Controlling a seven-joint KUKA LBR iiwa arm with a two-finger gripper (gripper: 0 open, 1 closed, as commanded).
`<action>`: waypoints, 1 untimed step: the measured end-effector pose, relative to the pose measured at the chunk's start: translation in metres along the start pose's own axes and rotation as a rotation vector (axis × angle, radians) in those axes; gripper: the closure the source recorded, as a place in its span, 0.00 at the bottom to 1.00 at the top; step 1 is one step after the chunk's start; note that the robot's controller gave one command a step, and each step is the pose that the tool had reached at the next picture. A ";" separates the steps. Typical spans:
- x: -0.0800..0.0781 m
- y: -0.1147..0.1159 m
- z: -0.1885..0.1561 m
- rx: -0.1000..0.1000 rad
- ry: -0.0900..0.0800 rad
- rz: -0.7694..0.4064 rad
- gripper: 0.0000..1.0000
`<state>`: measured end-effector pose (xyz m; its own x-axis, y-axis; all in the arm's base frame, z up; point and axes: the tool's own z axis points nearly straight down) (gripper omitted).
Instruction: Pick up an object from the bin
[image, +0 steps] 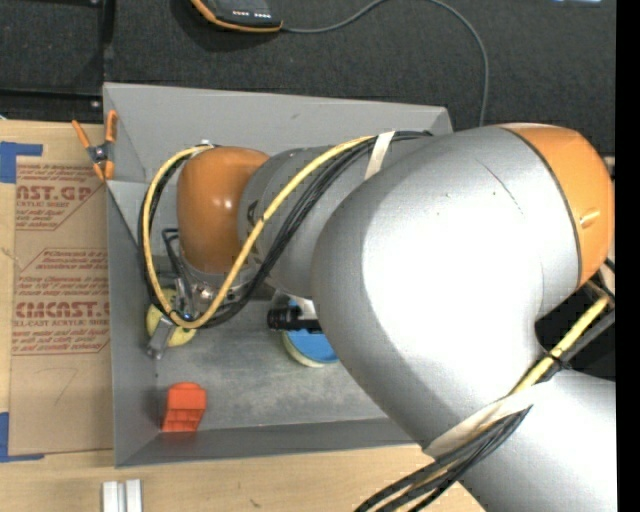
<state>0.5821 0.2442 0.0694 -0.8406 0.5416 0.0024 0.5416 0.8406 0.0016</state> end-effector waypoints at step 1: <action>-0.006 0.003 -0.001 -0.002 -0.007 -0.496 0.00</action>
Offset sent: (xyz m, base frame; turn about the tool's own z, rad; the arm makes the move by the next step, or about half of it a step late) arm 0.0000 0.0000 0.0000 0.0000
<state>0.5889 0.2434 0.0704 -0.9971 0.0759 -0.0055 0.0759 0.9971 0.0030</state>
